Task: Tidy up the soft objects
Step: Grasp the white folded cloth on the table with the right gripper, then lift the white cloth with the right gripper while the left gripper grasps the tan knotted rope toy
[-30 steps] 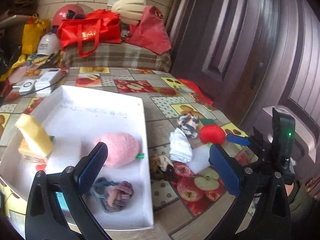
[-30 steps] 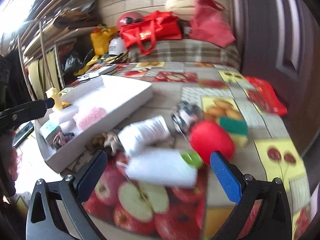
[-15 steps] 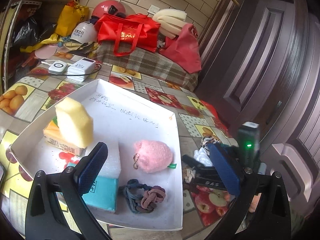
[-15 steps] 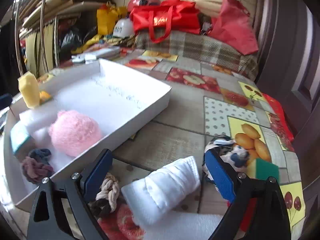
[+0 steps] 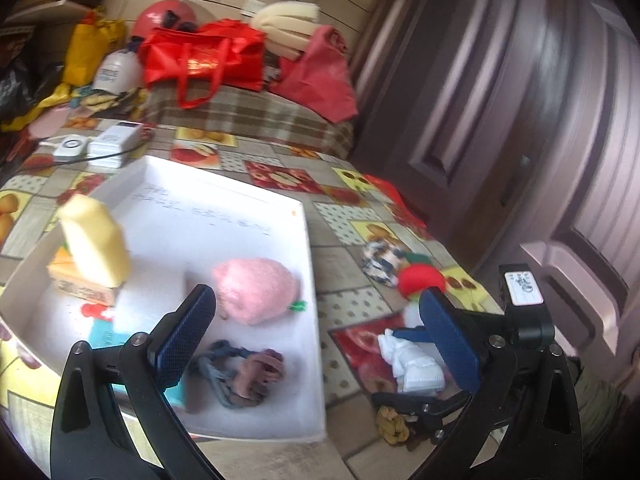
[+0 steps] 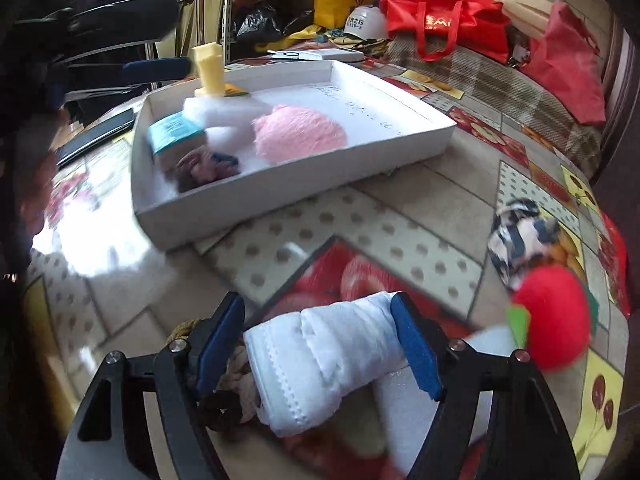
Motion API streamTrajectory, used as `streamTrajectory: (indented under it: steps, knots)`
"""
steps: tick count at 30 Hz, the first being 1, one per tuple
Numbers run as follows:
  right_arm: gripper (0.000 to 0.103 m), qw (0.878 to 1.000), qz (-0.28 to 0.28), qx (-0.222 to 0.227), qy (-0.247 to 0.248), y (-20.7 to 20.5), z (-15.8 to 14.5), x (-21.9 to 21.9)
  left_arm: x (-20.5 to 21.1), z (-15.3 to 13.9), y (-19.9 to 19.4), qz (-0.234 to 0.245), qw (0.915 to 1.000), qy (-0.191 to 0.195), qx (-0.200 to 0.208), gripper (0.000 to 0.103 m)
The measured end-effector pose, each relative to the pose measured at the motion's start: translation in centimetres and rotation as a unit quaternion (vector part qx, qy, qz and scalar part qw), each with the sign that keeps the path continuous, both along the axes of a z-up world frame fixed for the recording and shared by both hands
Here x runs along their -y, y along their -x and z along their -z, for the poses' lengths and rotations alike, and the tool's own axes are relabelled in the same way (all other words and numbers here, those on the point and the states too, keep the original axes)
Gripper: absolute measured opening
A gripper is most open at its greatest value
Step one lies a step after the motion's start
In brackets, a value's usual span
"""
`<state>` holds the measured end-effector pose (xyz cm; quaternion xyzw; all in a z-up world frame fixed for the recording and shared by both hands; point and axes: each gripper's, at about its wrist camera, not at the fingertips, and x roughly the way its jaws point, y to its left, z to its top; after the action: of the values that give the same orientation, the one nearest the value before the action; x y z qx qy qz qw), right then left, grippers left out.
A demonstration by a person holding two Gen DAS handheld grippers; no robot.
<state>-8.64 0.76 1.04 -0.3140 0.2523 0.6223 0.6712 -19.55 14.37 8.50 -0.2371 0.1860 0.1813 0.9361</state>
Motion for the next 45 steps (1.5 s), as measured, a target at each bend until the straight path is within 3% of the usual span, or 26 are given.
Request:
streamTrajectory:
  steps: [5, 8, 11, 13, 16, 18, 22, 26, 28, 30, 34, 38, 39, 40, 45]
  knots:
    - [0.076, 0.997, 0.047, -0.032, -0.045, -1.5, -1.5, 2.0, 3.5, -0.1, -1.4, 0.1, 0.9941, -0.032, -0.025, 0.102]
    - [0.076, 0.993, 0.079, -0.046, -0.069, -2.8, -2.2, 2.9, 5.6, 0.2, -1.6, 0.134, 0.988, -0.062, -0.047, 0.102]
    - [0.076, 0.985, 0.109, -0.1, -0.085, -4.1, -3.0, 4.2, 7.2, 0.7, -2.2, 0.176, 0.9784, -0.075, -0.079, 0.102]
    - [0.075, 0.984, 0.091, -0.13, -0.084, -3.5, -3.2, 4.9, 8.3, 1.2, -2.7, 0.193, 0.9718, -0.089, -0.101, 0.102]
    - [0.075, 0.98, 0.051, -0.183, -0.06, -1.8, -2.7, 5.0, 9.2, 1.8, -2.7, 0.213, 0.966, -0.097, -0.111, 0.102]
    - [0.074, 0.975, 0.053, -0.211, -0.039, -1.6, -1.8, 4.8, 9.1, 2.1, -2.3, 0.217, 0.9656, -0.092, -0.11, 0.102]
    - [0.073, 0.965, 0.119, -0.232, -0.016, -4.4, 0.4, 4.1, 8.5, 2.6, -1.9, 0.209, 0.9674, -0.079, -0.119, 0.102]
    - [0.075, 0.946, 0.174, -0.27, -0.044, -8.0, 0.6, 4.3, 8.8, 2.8, -2.1, 0.218, 0.965, -0.076, -0.124, 0.102]
    - [0.075, 0.935, 0.169, -0.306, -0.056, -8.4, 0.2, 4.4, 9.0, 2.9, -2.4, 0.23, 0.962, -0.076, -0.126, 0.102]
    - [0.075, 0.94, 0.157, -0.298, -0.052, -7.3, -0.2, 3.5, 9.2, 3.1, -2.6, 0.236, 0.9603, -0.075, -0.128, 0.102]
    - [0.075, 0.957, 0.178, -0.229, -0.014, -4.9, 0.3, 0.5, 9.7, 3.5, -3.3, 0.243, 0.9564, -0.075, -0.143, 0.102]
    - [0.074, 0.968, 0.185, -0.169, -0.002, -4.2, 0.3, -1.5, 10.3, 3.5, -4.7, 0.269, 0.947, -0.077, -0.157, 0.102]
    - [0.062, 0.973, 0.181, -0.143, 0.003, -3.8, 0.4, -1.9, 10.4, 3.7, -5.3, 0.275, 0.9443, -0.076, -0.164, 0.102]
    - [0.042, 0.977, 0.179, -0.118, 0.006, -3.4, 0.5, -2.0, 10.6, 3.9, -6.1, 0.281, 0.9407, -0.075, -0.174, 0.102]
    - [0.039, 0.975, 0.185, -0.116, -0.038, -4.1, -0.1, 1.1, 11.3, 5.5, -8.3, 0.29, 0.9274, -0.082, -0.222, 0.102]
